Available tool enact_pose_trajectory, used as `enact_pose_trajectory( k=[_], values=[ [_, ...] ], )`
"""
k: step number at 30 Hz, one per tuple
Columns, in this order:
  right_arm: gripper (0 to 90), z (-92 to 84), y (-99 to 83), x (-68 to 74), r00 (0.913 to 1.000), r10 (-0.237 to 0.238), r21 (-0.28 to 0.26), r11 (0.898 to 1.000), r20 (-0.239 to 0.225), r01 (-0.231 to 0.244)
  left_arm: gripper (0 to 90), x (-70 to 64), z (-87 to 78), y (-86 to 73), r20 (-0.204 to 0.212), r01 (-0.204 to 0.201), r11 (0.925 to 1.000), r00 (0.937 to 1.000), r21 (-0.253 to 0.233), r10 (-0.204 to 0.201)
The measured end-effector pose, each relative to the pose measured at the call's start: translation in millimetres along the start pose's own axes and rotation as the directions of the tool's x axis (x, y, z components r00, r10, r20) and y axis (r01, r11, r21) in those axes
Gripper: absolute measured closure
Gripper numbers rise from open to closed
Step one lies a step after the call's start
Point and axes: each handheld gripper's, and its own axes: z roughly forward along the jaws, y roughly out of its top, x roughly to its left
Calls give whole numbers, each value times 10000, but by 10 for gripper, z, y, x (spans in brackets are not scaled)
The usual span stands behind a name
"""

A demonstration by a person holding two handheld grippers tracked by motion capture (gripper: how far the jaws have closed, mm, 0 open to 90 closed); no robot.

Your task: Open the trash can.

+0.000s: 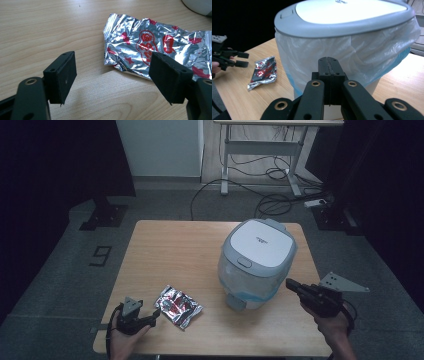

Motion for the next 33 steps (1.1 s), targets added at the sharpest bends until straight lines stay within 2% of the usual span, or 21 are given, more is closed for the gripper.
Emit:
enact_pose_trajectory(
  k=[7, 13, 16, 24, 33],
  values=[
    [898, 10, 128, 27, 9997, -24, 120, 9999, -238, 27, 225, -6, 3, 0, 39, -17, 10000, 10000, 54, 17],
    [898, 76, 251, 121, 9987, -179, 147, 9997, -472, 186, 225, 0, 8, 0, 116, 29, 10000, 9999, 73, -30],
    [897, 150, 324, 181, 9978, -321, 248, 9991, -575, 335, 225, 8, 1, -2, 108, 38, 10000, 9999, 56, -38],
    [898, 309, 443, 243, 9953, -293, 256, 9992, -927, 318, 225, 13, 4, -3, 132, 64, 10000, 9999, 47, -64],
    [897, 445, 530, 299, 9940, -325, 332, 9988, -1048, 362, 226, 10, 5, -2, 153, 27, 10000, 9999, 69, -28]
  ],
)
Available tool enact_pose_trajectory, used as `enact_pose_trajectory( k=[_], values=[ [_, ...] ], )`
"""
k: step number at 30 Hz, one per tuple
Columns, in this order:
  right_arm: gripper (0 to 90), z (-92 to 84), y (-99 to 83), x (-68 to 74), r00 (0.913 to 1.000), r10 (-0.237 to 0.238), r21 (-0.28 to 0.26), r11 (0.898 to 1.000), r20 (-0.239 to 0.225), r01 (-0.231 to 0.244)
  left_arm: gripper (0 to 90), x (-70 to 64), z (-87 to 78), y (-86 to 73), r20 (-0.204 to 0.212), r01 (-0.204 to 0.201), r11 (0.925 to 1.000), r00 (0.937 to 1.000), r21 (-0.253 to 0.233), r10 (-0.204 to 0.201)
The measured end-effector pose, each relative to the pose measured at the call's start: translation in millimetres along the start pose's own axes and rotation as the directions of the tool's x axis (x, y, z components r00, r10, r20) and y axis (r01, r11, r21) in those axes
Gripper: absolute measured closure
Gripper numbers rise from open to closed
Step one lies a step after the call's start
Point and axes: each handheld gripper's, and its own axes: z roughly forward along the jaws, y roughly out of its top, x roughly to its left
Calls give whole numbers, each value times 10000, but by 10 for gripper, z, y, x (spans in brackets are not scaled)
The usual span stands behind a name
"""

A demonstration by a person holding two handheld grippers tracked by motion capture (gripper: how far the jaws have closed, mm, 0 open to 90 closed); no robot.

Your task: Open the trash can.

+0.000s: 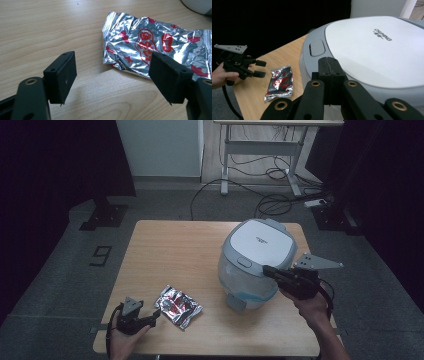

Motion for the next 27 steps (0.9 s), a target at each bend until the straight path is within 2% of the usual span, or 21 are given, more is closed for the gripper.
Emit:
enact_pose_trajectory(
  k=[11, 17, 27],
  values=[
    [898, 104, 56, 49, 9998, -85, 50, 10000, -174, 86, 229, -4, -6, 6, -31, -11, 10000, 10000, -61, 11],
    [898, 178, 146, 87, 9996, -191, 91, 9998, -200, 193, 228, -5, -7, 7, -13, -16, 10000, 10000, -38, 16],
    [898, 314, 230, 93, 9996, -86, 225, 9997, -272, 93, 228, 6, -6, 7, -10, -14, 10000, 10000, -5, 14]
  ],
)
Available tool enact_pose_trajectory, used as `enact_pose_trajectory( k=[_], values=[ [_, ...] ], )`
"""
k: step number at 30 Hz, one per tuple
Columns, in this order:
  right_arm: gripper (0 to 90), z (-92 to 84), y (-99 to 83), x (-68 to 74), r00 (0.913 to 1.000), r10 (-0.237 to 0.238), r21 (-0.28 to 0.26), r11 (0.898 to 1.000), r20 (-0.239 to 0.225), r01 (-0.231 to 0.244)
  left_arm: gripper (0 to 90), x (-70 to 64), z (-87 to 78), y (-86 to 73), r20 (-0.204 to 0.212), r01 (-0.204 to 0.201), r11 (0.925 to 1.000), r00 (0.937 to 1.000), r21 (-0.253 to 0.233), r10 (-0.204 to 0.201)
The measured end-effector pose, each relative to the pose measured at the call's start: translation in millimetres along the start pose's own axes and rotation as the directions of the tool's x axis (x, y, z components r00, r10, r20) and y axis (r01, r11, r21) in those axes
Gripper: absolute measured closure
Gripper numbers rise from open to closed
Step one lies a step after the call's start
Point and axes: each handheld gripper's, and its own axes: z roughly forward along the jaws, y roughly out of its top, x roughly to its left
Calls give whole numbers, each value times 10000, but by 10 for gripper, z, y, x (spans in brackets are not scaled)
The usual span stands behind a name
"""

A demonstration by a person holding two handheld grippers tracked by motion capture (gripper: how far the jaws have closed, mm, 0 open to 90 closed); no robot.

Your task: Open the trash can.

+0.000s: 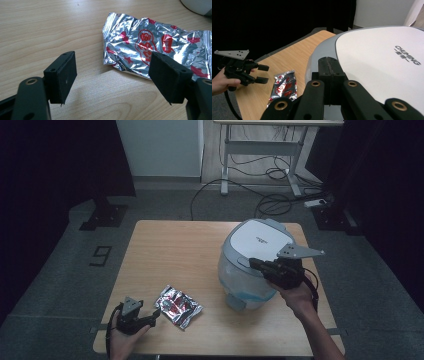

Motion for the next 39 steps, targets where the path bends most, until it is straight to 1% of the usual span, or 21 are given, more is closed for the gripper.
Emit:
enact_pose_trajectory(
  k=[5, 7, 8, 10, 14, 18, 21, 29, 31, 32, 36, 39],
  values=[
    [898, 62, 32, 24, 10000, -75, 65, 10000, -26, 76, 228, -1, -2, 0, -2, 5, 10000, 10000, -10, -5],
    [898, 88, 43, 36, 9999, -109, 115, 9999, 12, 108, 229, -2, -3, 0, 4, 23, 10000, 10000, -22, -23],
    [898, 113, 52, 43, 9998, -123, 188, 9998, 124, 121, 228, -6, -3, 1, 24, 33, 10000, 10000, -38, -33],
    [898, 135, 56, 44, 9997, -125, 230, 9997, 197, 120, 228, -13, 0, 5, 43, -9, 10000, 10000, -29, 10],
    [898, 159, 57, 34, 9996, -119, 253, 9996, 262, 113, 228, -17, 8, 3, 41, -41, 10000, 10000, -3, 41],
    [898, 181, 54, 33, 9995, -162, 407, 9991, 264, 151, 228, -10, 7, 2, 32, -15, 10000, 10000, -14, 15],
    [898, 185, 59, 36, 9995, -200, 443, 9988, 253, 189, 228, -12, 6, 2, 29, -31, 10000, 10000, -6, 31],
    [899, 191, 81, 60, 9988, -207, 611, 9980, 437, 180, 229, -14, 4, 3, 29, -38, 10000, 10000, -8, 38],
    [899, 192, 90, 69, 9978, -286, 666, 9975, 596, 246, 228, -16, 1, 4, 35, -30, 10000, 10000, -11, 30],
    [900, 194, 100, 81, 9961, -379, 730, 9968, 794, 321, 229, -17, -1, 4, 35, -36, 10000, 10000, -9, 36],
    [900, 200, 109, 94, 9951, -401, 798, 9963, 903, 329, 229, -19, 1, 4, 34, -41, 10000, 10000, -8, 41],
    [900, 204, 123, 91, 9953, -392, 903, 9954, 888, 311, 229, -26, 7, 5, 28, -55, 10000, 10000, -6, 55]
  ],
)
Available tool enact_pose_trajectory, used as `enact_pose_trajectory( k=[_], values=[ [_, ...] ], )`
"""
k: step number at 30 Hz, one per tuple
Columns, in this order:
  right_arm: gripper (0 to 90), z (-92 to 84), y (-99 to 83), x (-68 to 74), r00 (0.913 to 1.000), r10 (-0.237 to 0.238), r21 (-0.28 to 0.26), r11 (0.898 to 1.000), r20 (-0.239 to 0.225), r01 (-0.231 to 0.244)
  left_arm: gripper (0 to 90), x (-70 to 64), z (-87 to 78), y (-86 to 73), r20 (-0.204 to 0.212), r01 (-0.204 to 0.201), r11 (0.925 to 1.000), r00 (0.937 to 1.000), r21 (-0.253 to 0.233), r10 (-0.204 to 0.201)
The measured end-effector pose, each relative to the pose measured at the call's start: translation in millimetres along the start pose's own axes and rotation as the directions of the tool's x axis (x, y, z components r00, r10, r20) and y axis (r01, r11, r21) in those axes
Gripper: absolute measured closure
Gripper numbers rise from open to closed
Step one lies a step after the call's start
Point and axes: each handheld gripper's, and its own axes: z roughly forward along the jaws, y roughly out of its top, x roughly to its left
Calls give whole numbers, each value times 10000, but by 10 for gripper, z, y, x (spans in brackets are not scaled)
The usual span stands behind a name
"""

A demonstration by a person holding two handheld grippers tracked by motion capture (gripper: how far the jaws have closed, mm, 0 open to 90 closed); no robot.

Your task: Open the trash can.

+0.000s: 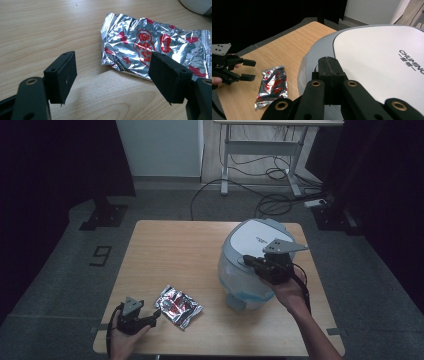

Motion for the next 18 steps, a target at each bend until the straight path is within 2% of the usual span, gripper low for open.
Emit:
enact_pose_trajectory(
  k=[6, 18],
  values=[
    [900, 25, 16, -16, 9997, 165, 57, 9998, -193, -164, 229, 3, -2, -1, -10, 1, 10000, 10000, 1, -1],
    [900, 39, 13, -8, 9996, 202, 89, 9998, -208, -201, 228, 7, -12, -3, -9, 13, 10000, 10000, -32, -13]
  ],
)
